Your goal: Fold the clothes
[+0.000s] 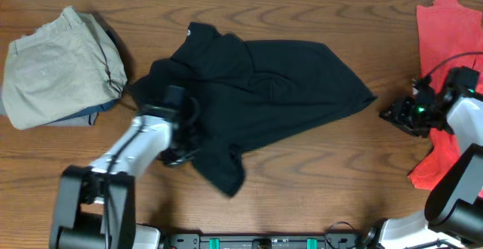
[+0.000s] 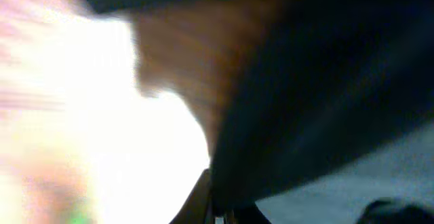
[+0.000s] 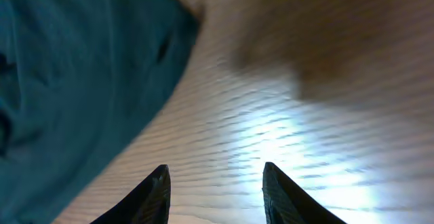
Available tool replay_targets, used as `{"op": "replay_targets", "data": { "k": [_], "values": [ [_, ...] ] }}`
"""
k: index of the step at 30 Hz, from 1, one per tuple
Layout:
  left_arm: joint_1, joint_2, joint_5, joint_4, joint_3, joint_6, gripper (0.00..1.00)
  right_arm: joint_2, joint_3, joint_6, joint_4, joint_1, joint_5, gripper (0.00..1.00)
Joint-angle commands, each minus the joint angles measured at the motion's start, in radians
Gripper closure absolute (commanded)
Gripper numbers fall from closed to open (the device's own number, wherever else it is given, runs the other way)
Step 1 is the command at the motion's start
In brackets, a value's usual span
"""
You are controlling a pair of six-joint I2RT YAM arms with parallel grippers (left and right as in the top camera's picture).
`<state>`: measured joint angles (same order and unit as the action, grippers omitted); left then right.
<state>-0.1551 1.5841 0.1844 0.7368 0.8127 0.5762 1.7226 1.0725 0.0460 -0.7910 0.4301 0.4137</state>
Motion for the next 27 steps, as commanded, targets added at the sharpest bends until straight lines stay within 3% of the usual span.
{"op": "replay_targets", "data": {
  "k": [1,4,9,18,22,27],
  "values": [
    [0.114,-0.044,-0.064,0.034,0.006,-0.056,0.94,0.035,0.008,0.030,0.002,-0.053,0.009,0.57],
    [0.179,-0.055,-0.038,0.053,0.006,-0.057,0.94,0.048,-0.001,0.042,0.018,-0.092,0.008,0.56],
    [0.192,-0.055,0.035,0.071,0.006,-0.061,0.69,0.060,-0.023,0.103,0.087,-0.136,0.002,0.53],
    [0.164,-0.055,0.078,0.139,0.006,-0.060,0.66,0.064,-0.075,0.189,0.153,-0.195,-0.090,0.56],
    [0.165,-0.055,0.077,0.163,0.005,-0.060,0.51,0.064,-0.115,0.211,0.267,-0.217,-0.089,0.57],
    [0.165,-0.055,0.077,0.163,0.005,-0.060,0.50,0.064,-0.171,0.256,0.383,-0.249,-0.094,0.58]
  ]
}}
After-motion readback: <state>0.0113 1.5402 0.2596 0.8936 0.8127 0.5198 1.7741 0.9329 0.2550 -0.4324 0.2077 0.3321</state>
